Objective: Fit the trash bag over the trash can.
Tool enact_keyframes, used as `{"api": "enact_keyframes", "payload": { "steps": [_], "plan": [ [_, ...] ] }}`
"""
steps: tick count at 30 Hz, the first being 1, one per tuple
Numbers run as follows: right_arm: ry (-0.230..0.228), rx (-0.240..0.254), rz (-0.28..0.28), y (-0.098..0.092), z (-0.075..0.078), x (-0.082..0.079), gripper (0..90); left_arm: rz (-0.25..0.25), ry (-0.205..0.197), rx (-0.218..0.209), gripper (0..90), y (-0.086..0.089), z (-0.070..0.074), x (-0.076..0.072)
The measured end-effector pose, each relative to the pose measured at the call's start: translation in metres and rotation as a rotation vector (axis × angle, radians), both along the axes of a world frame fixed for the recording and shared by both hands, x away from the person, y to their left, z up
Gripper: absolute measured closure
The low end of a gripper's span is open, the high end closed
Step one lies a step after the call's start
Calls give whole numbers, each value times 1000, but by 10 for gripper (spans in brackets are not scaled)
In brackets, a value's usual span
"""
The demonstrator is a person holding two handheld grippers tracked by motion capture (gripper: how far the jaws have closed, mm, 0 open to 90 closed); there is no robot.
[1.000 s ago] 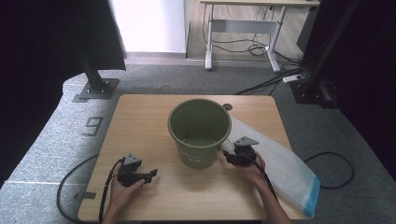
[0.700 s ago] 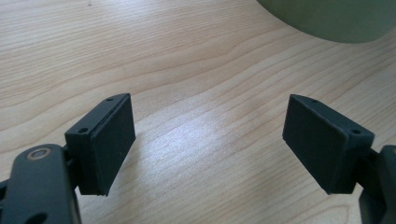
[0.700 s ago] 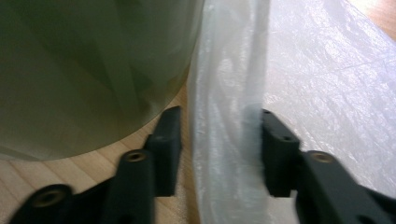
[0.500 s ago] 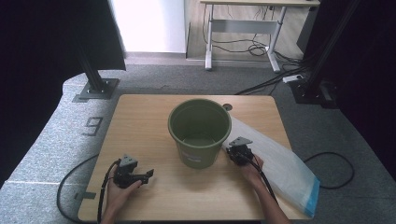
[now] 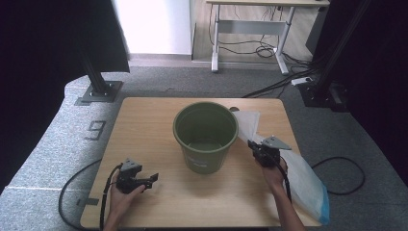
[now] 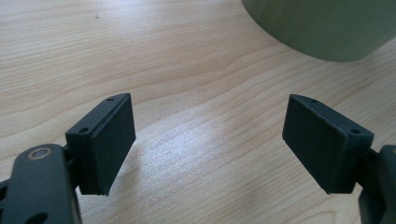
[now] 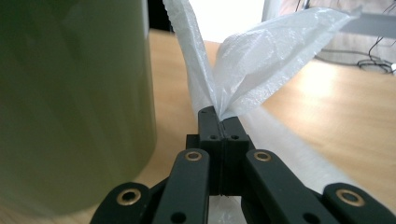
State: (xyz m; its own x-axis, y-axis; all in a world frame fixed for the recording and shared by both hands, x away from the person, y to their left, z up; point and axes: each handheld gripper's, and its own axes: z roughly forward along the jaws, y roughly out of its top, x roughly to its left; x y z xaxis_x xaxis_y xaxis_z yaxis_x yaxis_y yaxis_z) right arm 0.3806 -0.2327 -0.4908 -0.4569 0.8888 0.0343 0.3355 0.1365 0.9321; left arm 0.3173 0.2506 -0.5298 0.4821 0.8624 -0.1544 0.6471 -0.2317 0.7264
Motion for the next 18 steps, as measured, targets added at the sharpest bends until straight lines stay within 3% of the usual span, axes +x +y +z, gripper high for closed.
{"api": "enact_keyframes", "payload": {
  "steps": [5, 7, 16, 18],
  "plan": [
    [-44, 98, -16, -15, 19, -6, 884, -5, 5, 7, 170, -2, -2, 0],
    [-57, 114, -21, -17, 24, -9, 885, -6, 5, 10, 170, -2, -1, 1],
    [-89, 111, -39, -18, 34, -14, 884, -2, 6, 10, 171, -2, -1, 0],
    [-92, 130, -36, -20, 36, -14, 884, 0, 6, 7, 171, -2, -1, 0]
  ]
}}
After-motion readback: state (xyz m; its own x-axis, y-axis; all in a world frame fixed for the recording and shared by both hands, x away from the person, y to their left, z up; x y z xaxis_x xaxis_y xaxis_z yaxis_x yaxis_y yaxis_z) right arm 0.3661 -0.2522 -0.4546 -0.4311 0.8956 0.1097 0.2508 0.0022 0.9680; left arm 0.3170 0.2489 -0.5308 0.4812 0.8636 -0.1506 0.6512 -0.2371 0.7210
